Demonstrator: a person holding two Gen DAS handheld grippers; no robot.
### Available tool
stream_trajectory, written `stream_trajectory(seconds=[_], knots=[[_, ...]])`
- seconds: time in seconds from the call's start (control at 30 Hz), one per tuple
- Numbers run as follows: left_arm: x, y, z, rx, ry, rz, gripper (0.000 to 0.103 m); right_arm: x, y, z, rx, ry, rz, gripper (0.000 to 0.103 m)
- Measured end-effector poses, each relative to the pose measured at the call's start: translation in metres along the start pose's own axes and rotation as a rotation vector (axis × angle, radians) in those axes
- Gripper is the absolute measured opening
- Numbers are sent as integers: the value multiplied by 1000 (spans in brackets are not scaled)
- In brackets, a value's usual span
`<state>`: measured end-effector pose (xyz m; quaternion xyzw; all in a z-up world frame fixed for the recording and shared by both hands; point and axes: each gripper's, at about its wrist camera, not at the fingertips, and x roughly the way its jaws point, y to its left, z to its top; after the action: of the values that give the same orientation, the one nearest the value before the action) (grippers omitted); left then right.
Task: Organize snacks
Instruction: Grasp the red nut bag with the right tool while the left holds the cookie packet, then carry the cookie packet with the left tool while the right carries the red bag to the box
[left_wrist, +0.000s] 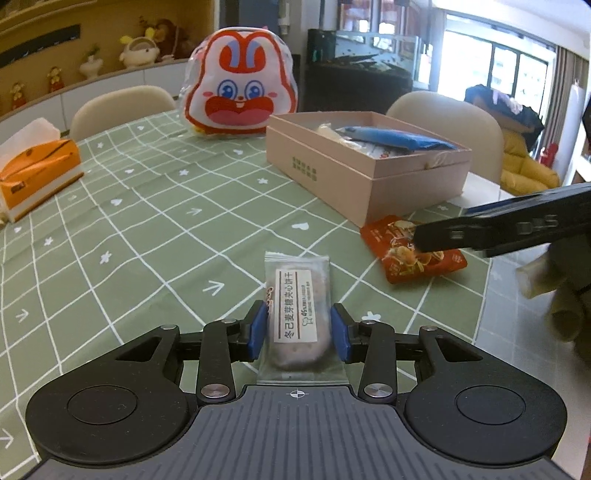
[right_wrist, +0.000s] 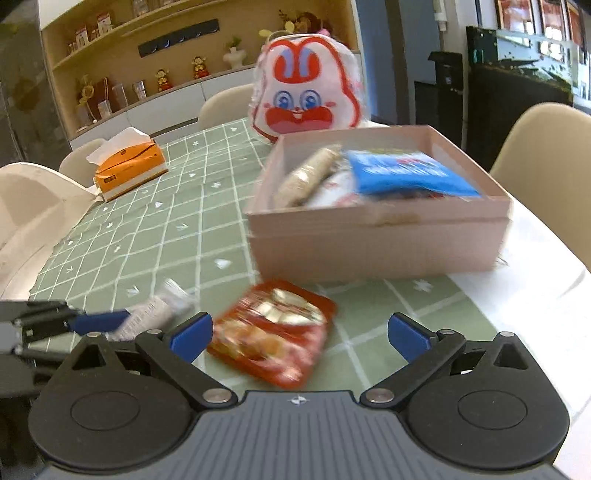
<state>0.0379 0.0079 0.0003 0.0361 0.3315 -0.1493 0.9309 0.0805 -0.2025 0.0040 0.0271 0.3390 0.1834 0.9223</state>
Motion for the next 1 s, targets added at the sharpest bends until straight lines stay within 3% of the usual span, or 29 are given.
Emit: stream_trajectory(seconds=[0.13, 0.27, 0.47, 0.77, 1.0], knots=[[-1, -1, -2, 2, -6, 3, 43, 22, 28, 8, -53, 9, -80, 101], [-2, -4, -3, 18, -9, 15, 43, 36, 32, 6, -73, 59, -114, 98], [-1, -2, -4, 6, -15, 7, 43, 19, 23, -12, -114, 77, -144, 98], [-2, -2, -4, 6, -15, 7, 43, 8, 15, -20, -143, 68, -67, 98], [-2, -2, -4, 6, -15, 7, 43, 13, 22, -12, -121, 45, -53, 71]])
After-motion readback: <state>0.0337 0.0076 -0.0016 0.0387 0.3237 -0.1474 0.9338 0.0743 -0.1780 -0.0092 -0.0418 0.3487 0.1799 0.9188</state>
